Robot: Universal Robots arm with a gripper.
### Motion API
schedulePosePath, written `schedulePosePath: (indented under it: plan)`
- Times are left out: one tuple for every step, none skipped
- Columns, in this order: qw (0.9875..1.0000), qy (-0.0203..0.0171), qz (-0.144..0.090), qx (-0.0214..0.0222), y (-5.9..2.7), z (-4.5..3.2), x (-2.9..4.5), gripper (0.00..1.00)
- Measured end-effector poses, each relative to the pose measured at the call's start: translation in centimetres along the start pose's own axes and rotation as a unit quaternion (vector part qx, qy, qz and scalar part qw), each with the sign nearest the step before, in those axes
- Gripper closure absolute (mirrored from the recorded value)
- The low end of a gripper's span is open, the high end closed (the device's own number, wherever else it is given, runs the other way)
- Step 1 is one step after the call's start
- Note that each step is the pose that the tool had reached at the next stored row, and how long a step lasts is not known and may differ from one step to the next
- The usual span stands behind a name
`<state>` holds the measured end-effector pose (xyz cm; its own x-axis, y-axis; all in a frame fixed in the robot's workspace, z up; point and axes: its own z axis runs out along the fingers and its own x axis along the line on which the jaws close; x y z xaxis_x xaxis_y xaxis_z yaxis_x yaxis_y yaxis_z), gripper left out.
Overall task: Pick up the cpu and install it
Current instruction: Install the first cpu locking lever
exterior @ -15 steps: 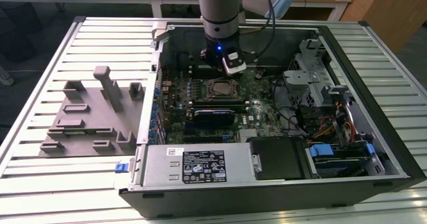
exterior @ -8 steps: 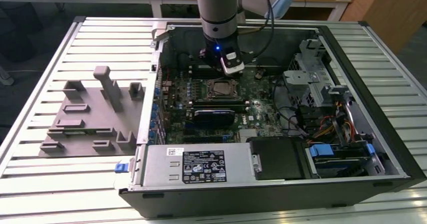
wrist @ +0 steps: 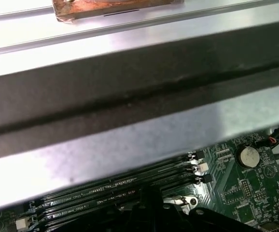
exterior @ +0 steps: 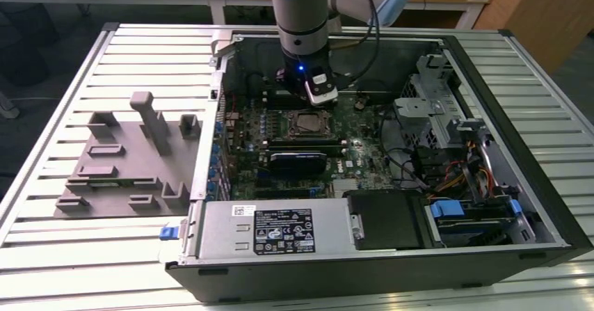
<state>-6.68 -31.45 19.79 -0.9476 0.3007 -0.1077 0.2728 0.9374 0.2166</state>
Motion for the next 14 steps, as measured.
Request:
schedulePosePath:
  plan:
    - [1.0,-0.0001,0.0,0.0002,-0.02,0.04,0.03,0.89]
    - [1.0,-0.0003,0.001,0.0004,-0.03,0.07,0.06,0.89]
    - [1.0,-0.0003,0.001,0.0006,-0.05,0.08,0.08,0.89]
    - [1.0,-0.0003,0.001,0.0006,-0.04,0.08,0.08,0.89]
    - [1.0,-0.0003,0.001,0.0006,-0.04,0.08,0.08,0.89]
    - [1.0,-0.0004,0.001,0.0005,-0.04,0.09,0.08,0.89]
    - [1.0,-0.0004,0.001,0.0006,-0.03,0.09,0.08,0.89]
    - [1.0,-0.0004,0.001,0.0006,-0.03,0.09,0.08,0.89]
    - [1.0,-0.0008,0.001,0.0016,-0.03,0.11,0.09,0.89]
    - [1.0,-0.0016,0.001,0.0035,-0.03,0.13,0.09,0.89]
    - [1.0,-0.0024,0.001,0.0051,-0.04,0.15,0.09,0.89]
    - [1.0,-0.0029,0.001,0.0062,-0.05,0.17,0.09,0.89]
    - [1.0,-0.0033,0.001,0.0071,-0.05,0.2,0.09,0.89]
    - [1.0,-0.0037,0.001,0.0082,-0.06,0.23,0.09,0.89]
